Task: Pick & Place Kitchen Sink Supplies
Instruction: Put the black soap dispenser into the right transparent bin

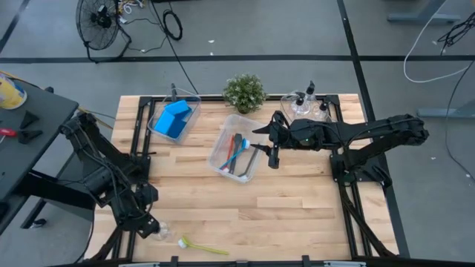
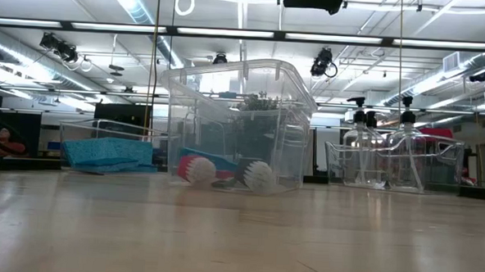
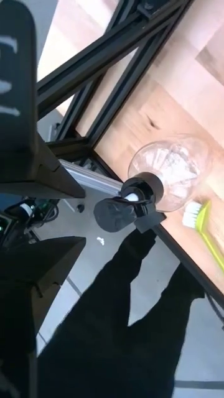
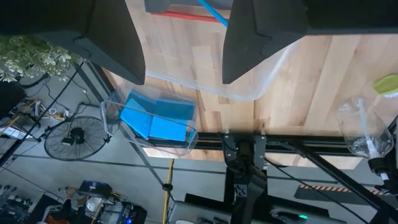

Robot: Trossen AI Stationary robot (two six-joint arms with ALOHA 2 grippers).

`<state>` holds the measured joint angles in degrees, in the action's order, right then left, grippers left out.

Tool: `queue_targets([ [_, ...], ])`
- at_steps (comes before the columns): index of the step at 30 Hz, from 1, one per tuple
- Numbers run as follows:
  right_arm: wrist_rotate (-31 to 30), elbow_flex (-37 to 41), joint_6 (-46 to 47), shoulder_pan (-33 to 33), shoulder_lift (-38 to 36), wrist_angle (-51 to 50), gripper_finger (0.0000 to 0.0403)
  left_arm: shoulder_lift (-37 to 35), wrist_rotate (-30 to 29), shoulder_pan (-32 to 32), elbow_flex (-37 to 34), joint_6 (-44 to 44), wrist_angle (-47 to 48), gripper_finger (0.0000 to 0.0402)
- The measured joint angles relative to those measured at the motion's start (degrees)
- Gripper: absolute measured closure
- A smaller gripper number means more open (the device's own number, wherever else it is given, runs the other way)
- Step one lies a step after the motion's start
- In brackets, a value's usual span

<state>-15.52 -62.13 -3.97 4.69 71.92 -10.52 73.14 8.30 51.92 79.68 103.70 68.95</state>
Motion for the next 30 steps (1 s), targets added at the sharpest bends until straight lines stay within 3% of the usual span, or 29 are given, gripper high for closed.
queue_targets([
  [5, 0.02, 0.00, 0.34, 0.00, 0.00, 0.00, 0.0187, 0.00, 0.89, 0.00, 0.02, -2.55, -0.01, 0.0263],
  [13, 0.02, 0.00, 0.44, 0.00, 0.00, 0.00, 0.0187, -0.02, 3.59, -0.31, 0.02, -2.38, -0.05, 0.0134],
  [16, 0.02, 0.00, 0.44, 0.00, 0.00, 0.00, 0.0187, -0.02, 5.49, -1.09, 0.01, -2.34, -0.05, 0.0103],
  [30, 0.15, 0.00, 2.06, 0.02, 0.00, -1.11, 0.0187, -0.07, 8.17, -1.73, 1.64, -3.83, -3.90, 0.0105],
])
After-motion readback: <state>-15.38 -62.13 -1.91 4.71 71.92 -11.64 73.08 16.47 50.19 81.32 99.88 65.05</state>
